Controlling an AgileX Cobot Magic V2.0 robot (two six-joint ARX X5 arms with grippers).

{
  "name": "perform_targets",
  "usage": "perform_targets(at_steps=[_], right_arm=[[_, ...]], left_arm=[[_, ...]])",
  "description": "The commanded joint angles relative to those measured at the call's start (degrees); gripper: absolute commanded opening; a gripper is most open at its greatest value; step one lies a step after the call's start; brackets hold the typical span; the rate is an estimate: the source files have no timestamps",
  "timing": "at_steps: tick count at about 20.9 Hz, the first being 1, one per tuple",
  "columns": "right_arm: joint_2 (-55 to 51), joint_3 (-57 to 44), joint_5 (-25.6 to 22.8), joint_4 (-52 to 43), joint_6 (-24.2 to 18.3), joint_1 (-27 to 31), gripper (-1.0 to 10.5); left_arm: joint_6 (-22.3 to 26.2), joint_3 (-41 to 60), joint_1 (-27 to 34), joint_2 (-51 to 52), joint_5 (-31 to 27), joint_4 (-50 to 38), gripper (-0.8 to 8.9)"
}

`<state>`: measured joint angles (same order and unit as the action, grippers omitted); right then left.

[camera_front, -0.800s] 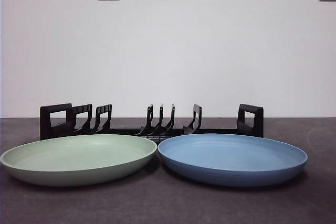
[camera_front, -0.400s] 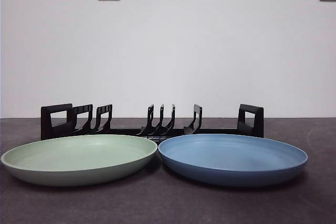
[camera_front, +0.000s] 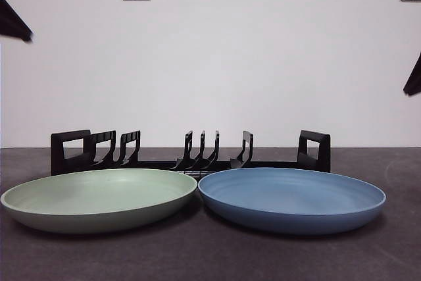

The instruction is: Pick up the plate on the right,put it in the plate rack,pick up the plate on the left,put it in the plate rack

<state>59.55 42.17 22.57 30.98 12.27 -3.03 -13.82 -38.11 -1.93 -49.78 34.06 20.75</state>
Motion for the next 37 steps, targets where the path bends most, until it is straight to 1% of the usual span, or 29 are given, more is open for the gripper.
perform_targets(at_steps=[1,2,4,6,7,9,10,12,14,16,19,20,22,24,26,28,30,31,33,35,36,37], right_arm=[[5.33,3.23,0.57,4.04,-6.23,-0.02,0.0],[7.08,4.04,1.44,4.37,-7.13,-0.02,0.0],[8.87,4.37,1.53,3.85,-7.26,-0.04,0.2],[9.81,4.37,1.53,3.52,-7.30,-0.15,1.8],[10.19,4.37,1.53,3.34,-7.32,-0.15,2.4],[11.04,4.37,1.53,3.08,-7.30,-0.15,2.5],[11.76,4.37,1.51,2.43,-7.26,-0.50,2.5],[13.94,4.37,1.49,0.33,-7.21,-2.01,2.5],[17.22,4.39,1.46,-2.08,-6.93,-4.00,2.5],[21.00,4.39,0.92,-3.76,-6.58,-6.08,2.5],[26.16,4.39,-3.34,-5.53,-6.56,-7.82,2.1],[27.74,4.39,-3.30,-6.08,-6.54,-8.24,2.1],[29.75,4.39,-3.39,-6.93,-6.34,-8.37,2.1],[31.39,4.39,-3.37,-7.43,-5.38,-8.37,2.1],[32.33,4.39,-3.41,-7.54,-5.25,-8.35,0.8],[32.28,4.39,-3.41,-7.63,-5.22,-8.35,-0.1],[31.98,4.39,-3.45,-7.63,-4.42,-8.35,-0.2],[31.71,4.42,-3.50,-7.58,-3.93,-8.35,-0.2],[29.92,4.46,-3.65,-6.54,-1.88,-8.28,-0.2],[26.43,4.52,-3.58,-5.60,-0.66,-8.31,-0.2],[24.52,4.68,-3.45,-5.07,0.17,-8.31,-0.2],[22.21,5.20,-3.37,-4.11,1.11,-8.31,-0.2]], left_arm=[[3.74,-2.19,-0.66,-4.81,3.50,2.49,-0.05],[4.33,-2.67,-1.22,-6.21,4.00,2.67,-0.05],[5.07,-2.84,-2.36,-7.65,3.87,2.49,-0.04],[5.14,-2.84,-3.78,-8.11,3.85,1.55,0.05],[5.11,-2.84,-4.61,-8.11,3.82,0.24,0.59],[4.63,-2.86,-6.29,-8.11,3.17,-3.28,3.50],[3.93,-2.89,-7.37,-8.15,2.97,-5.07,3.81],[3.32,-3.34,-10.14,-8.22,1.66,-7.02,3.80],[3.98,-4.98,-13.49,-8.31,-3.50,-5.92,3.77],[6.25,-6.97,-17.18,-8.33,-8.76,-4.02,3.76],[9.51,-10.45,-21.84,-8.33,-16.28,0.85,3.76],[10.60,-11.50,-23.37,-8.33,-18.97,2.36,3.76],[12.22,-12.72,-25.49,-8.33,-22.40,4.22,3.75],[12.61,-12.90,-26.84,-8.33,-23.56,4.46,3.75],[12.61,-12.90,-27.71,-8.35,-23.63,4.52,3.75],[12.63,-12.90,-28.06,-8.37,-23.61,4.61,3.75],[12.90,-12.90,-28.70,-8.57,-23.54,4.66,3.75],[14.21,-12.90,-29.07,-8.59,-23.43,4.70,3.75],[20.68,-12.90,-31.26,-8.59,-23.12,5.11,3.75],[25.31,-12.90,-34.91,-8.61,-23.76,6.40,3.75],[27.63,-12.90,-36.61,-8.61,-24.98,6.99,3.75],[30.21,-12.90,-38.99,-8.61,-27.63,7.93,3.75]])
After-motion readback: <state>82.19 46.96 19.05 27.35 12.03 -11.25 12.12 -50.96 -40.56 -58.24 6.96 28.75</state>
